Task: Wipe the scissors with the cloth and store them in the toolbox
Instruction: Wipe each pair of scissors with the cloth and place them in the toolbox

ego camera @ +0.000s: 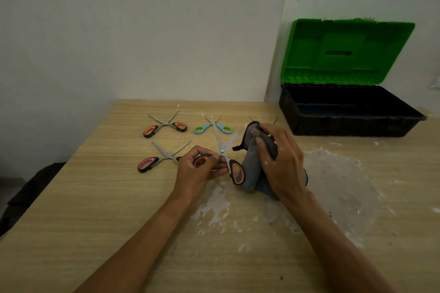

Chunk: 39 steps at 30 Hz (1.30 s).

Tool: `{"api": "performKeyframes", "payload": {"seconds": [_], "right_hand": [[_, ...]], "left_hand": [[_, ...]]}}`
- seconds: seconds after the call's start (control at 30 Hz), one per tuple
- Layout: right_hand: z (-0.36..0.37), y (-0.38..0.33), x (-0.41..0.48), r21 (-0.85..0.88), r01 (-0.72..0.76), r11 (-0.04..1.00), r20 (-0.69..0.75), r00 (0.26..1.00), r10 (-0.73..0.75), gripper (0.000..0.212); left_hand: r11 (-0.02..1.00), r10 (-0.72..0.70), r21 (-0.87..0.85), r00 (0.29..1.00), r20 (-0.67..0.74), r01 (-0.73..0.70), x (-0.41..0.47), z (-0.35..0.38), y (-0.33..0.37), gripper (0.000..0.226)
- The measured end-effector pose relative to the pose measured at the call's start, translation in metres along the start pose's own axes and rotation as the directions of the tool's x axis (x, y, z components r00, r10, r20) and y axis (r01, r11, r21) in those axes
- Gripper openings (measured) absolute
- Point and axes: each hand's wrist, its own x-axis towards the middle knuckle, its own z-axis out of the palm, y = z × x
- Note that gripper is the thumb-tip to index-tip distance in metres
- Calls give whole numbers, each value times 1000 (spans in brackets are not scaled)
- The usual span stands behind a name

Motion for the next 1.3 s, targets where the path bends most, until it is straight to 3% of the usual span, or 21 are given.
{"api": "performKeyframes", "payload": {"seconds": [0.13, 0.27, 0.43, 0.63, 0.73, 0.9, 1.1, 1.23, 1.3], "right_hand": [[2, 1, 2, 9, -32, 999, -4, 999, 32, 30], [9, -6, -7, -6, 103, 995, 132, 986, -101, 29], [15, -8, -11, -106, 140, 984, 220, 969, -114, 33], [4, 7, 4, -103, -37, 994, 56, 998, 43, 23], [-3, 4, 2, -75, -41, 996, -24, 999, 39, 23], [5, -17, -12, -4, 92, 996, 106, 990, -91, 23], [17, -7, -18, -45, 143, 989, 224, 966, -129, 24], [13, 7, -4, -60, -33, 998, 146, 988, 41, 22], [7, 10, 0, -143, -21, 990, 48, 998, 28, 21]], "left_hand": [[1000, -20, 16, 1000, 23, 20, -2, 4, -1, 3], [999, -20, 26, 999, 39, 19, -3, 4, -1, 2], [998, 18, 54, 997, 78, -23, -4, 3, -3, 1], [997, -9, 73, 998, 68, 4, -3, 3, -8, 8], [999, -25, 37, 997, 75, 22, -1, 4, -6, 7], [1000, -19, 23, 997, 80, 17, -3, 1, -5, 3], [998, 31, 59, 995, 96, -37, -1, -1, -6, 2], [996, 24, 80, 997, 70, -30, 0, 1, -9, 4], [997, 9, 71, 999, 50, -12, 1, 1, -9, 3]]}}
